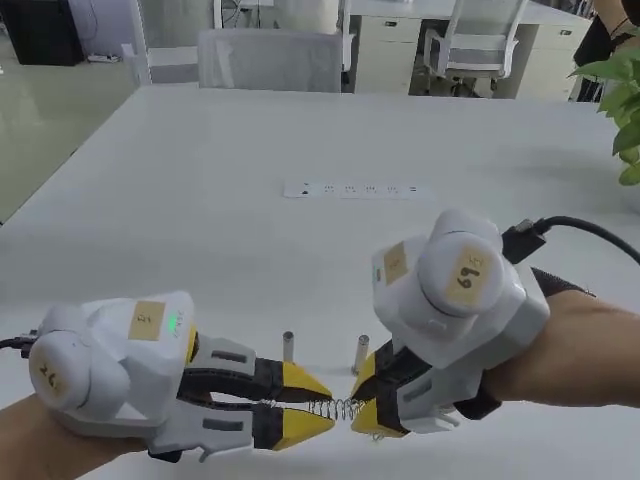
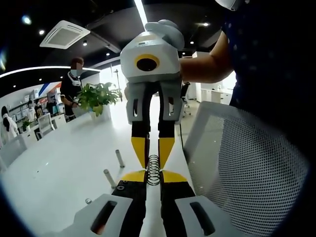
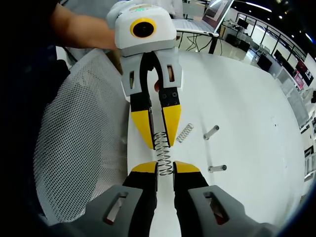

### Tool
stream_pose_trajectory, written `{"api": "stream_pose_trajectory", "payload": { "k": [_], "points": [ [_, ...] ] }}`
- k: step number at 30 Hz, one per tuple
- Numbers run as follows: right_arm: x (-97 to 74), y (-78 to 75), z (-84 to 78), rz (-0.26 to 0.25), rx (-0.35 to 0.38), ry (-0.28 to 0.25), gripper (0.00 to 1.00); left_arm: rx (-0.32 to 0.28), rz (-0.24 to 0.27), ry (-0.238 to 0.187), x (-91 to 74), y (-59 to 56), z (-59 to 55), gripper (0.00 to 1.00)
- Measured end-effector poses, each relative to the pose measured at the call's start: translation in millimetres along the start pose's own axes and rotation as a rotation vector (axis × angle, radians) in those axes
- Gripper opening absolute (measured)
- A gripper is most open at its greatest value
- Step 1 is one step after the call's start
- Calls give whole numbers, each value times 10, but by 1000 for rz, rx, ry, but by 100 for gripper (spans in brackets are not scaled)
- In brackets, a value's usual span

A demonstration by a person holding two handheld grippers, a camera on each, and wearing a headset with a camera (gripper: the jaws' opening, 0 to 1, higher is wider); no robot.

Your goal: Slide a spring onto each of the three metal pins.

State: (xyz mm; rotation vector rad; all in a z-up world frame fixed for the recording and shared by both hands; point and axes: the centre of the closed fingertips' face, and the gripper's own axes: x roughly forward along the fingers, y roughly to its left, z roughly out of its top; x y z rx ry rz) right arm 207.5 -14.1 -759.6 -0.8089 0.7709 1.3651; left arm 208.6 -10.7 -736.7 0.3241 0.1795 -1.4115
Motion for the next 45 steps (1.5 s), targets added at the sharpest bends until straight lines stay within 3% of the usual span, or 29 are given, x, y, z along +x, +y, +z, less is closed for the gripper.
{"api": "stream_pose_trajectory", "payload": {
  "k": [19, 33, 45],
  "points": [
    [1, 12, -33, 4, 2, 0, 8, -18, 0, -23, 9, -5, 62, 3],
    [-195, -23, 136, -10, 29, -22, 7, -18, 17, -21, 1, 54, 62, 3],
    [-271, -7, 271, 9, 11, 12, 7, -17, 15, -25, 23, 58, 64, 3]
  ]
}}
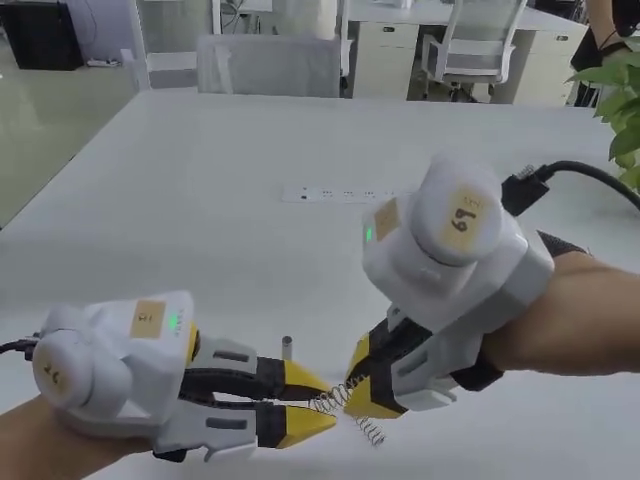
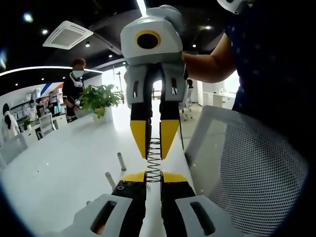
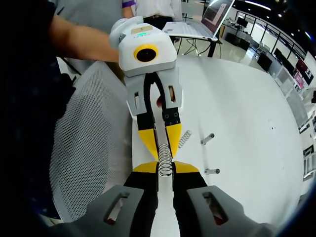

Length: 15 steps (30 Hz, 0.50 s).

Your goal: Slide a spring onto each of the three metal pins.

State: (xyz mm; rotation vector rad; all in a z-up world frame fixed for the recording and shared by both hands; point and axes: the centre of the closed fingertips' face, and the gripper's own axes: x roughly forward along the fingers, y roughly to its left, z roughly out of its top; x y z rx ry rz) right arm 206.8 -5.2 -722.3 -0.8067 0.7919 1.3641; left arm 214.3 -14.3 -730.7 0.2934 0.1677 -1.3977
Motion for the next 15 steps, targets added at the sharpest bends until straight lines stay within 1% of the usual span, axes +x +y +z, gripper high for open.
{"api": "stream_pose_trajectory", "payload": {
  "k": [12, 15],
  "points": [
    [-20, -2, 75, 7, -16, 42, 7, 3, -3, -5, 21, 2, 5, 3],
    [-24, -3, 76, 11, -22, 64, 7, 8, -9, -4, 48, -5, 11, 3]
  ]
}}
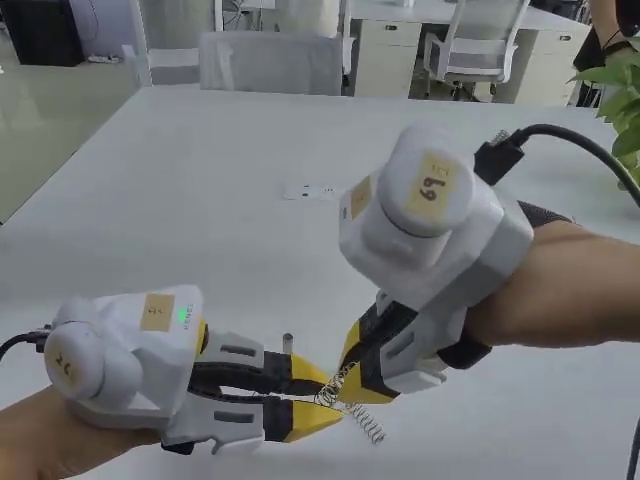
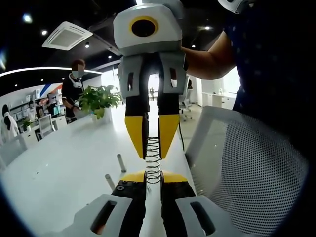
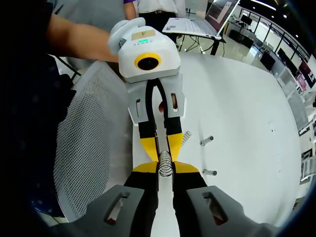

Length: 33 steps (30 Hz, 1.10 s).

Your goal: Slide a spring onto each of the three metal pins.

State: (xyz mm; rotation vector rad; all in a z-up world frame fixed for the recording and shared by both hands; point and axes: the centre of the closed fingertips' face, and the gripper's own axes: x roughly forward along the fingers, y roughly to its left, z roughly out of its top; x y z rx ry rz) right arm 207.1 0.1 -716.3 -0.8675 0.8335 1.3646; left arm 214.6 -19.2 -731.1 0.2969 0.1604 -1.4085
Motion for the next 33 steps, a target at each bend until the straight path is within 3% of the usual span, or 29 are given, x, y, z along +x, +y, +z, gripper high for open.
{"api": "stream_pose_trajectory", "payload": {
  "k": [16, 33],
  "points": [
    [5, 18, -37, 13, -15, 64, 7, 7, -18, 4, 60, -25, -7, 3],
    [1, -5, -26, 15, -30, 72, 7, 10, -20, 19, 105, -17, -41, 4]
  ]
}}
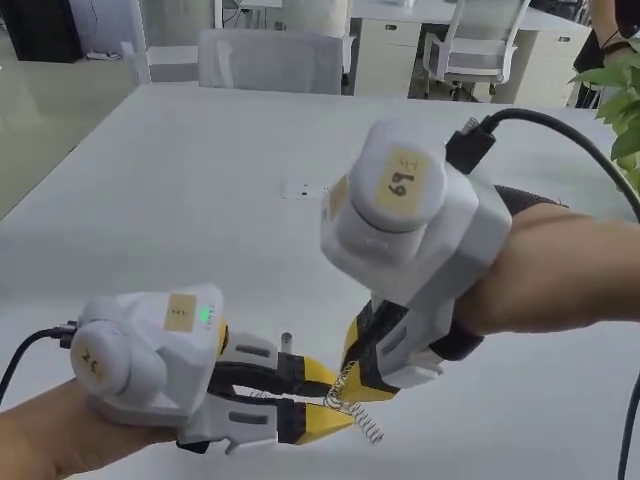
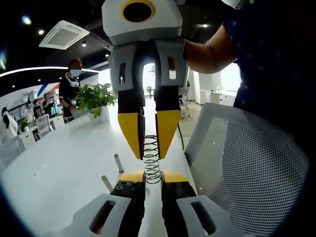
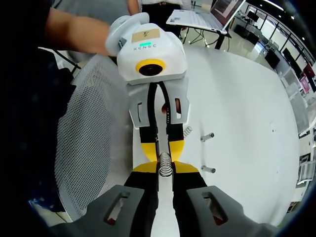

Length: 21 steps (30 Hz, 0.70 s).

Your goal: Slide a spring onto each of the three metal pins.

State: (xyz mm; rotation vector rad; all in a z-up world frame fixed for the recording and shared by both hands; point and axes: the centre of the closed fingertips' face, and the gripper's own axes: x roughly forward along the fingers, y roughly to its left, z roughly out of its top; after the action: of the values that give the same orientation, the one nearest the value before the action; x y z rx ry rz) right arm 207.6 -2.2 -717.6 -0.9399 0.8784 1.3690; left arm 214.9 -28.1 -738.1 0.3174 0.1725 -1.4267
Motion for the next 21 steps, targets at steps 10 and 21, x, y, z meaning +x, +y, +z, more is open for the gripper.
{"api": "stream_pose_trajectory", "payload": {
  "k": [10, 21],
  "points": [
    [-9, -45, -3, -11, -8, 4, 7, -15, -4, 17, 1, -12, -49, 16],
    [-25, -107, -68, -25, -1, 12, 7, -48, 12, 18, -16, 39, -79, 30]
  ]
}}
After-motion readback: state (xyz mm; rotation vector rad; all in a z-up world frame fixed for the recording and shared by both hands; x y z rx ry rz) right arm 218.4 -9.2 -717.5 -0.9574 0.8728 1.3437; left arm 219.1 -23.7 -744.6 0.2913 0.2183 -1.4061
